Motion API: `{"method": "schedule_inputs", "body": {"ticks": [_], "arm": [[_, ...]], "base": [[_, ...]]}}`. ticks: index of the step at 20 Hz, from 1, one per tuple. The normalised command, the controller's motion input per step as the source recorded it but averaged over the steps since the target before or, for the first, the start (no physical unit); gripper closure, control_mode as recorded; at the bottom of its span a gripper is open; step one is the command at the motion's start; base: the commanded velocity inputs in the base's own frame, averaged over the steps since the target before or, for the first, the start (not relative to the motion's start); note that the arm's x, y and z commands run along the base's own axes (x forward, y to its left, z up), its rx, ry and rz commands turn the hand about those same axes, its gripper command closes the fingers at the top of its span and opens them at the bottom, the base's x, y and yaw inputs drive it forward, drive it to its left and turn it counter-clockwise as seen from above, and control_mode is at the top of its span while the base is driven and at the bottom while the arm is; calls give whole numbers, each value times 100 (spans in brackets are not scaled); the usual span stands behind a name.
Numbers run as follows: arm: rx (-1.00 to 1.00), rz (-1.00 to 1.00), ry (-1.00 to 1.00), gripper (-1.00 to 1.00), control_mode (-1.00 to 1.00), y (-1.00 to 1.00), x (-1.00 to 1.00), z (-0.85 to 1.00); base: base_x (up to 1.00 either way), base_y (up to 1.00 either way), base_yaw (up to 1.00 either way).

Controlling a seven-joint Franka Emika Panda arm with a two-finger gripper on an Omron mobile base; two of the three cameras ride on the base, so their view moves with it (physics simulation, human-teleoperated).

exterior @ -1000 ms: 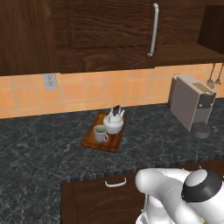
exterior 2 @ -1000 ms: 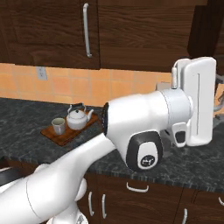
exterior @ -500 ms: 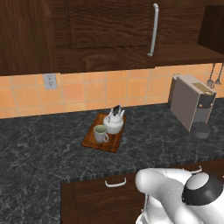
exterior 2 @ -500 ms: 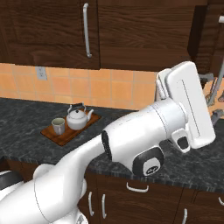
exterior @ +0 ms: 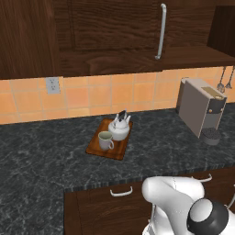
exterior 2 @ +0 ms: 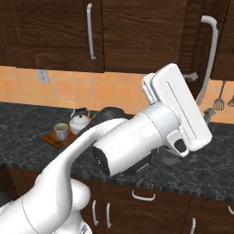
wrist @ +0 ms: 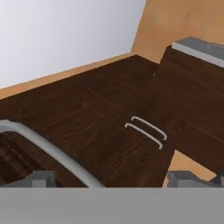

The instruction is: Pick the kettle from the counter and place it on the tray. Then pick the mug from the cabinet and place it on the tray. Then close the cabinet doors.

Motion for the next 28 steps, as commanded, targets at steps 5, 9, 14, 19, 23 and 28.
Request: {"method": "schedule_inputs", "body": {"ticks": [5,9,14,19,23,28], "arm": [[0,11,17,-100,-100,48,35,0],[0,15,15,-100,-100,52,43,0],[2,16,2,-100,-100,50,48,0],[9,16,1,-100,-100,38,67,0],[7,17,1,-100,-100,33,71,-2],[14,12,5,-100,-100,42,59,-9]], "base": [[0,0,0],[0,0,0],[0,0,0],[0,0,0],[0,0,0],[0,0,0]]}}
